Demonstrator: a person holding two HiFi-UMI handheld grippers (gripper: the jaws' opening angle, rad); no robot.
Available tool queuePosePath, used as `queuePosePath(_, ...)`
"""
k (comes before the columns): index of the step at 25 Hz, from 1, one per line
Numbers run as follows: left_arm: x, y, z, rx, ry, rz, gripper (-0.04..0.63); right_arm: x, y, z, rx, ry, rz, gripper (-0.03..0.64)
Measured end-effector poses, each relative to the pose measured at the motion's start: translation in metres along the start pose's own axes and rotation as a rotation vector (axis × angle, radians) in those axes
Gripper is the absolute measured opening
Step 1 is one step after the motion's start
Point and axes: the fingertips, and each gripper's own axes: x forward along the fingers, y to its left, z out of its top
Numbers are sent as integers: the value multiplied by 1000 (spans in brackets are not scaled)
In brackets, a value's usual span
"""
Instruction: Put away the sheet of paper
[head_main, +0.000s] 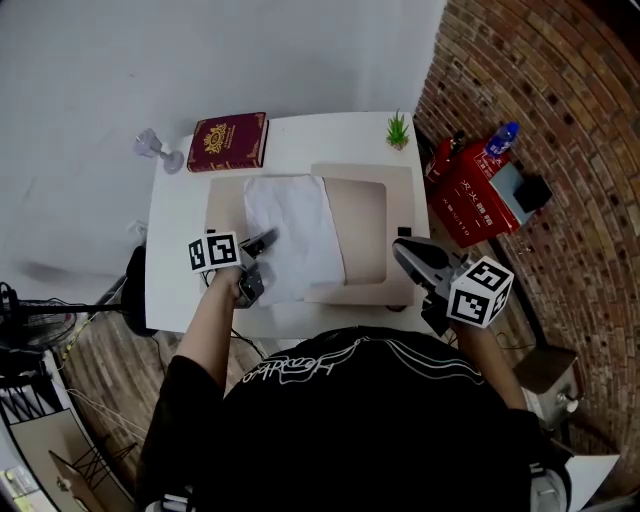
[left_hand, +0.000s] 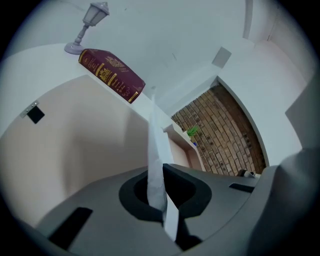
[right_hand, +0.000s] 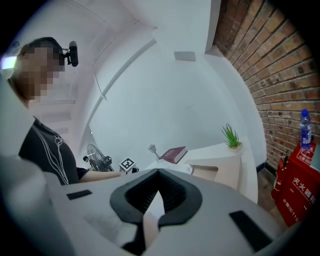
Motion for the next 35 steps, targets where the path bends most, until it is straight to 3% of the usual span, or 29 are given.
queuePosePath(7, 30, -4, -2, 28, 40, 37, 31, -19, -12, 13, -51, -36, 2, 2)
queuePosePath(15, 61, -22, -21, 83, 109, 47, 32, -32, -21, 16, -38, -92, -1, 2)
queuePosePath(29, 116, -54, -41, 62, 204, 30, 32, -50, -34, -3, -9, -82, -48, 2)
queuePosePath(35, 131, -64, -49, 59, 222, 67, 34, -51, -38, -15, 8, -54, -55, 2)
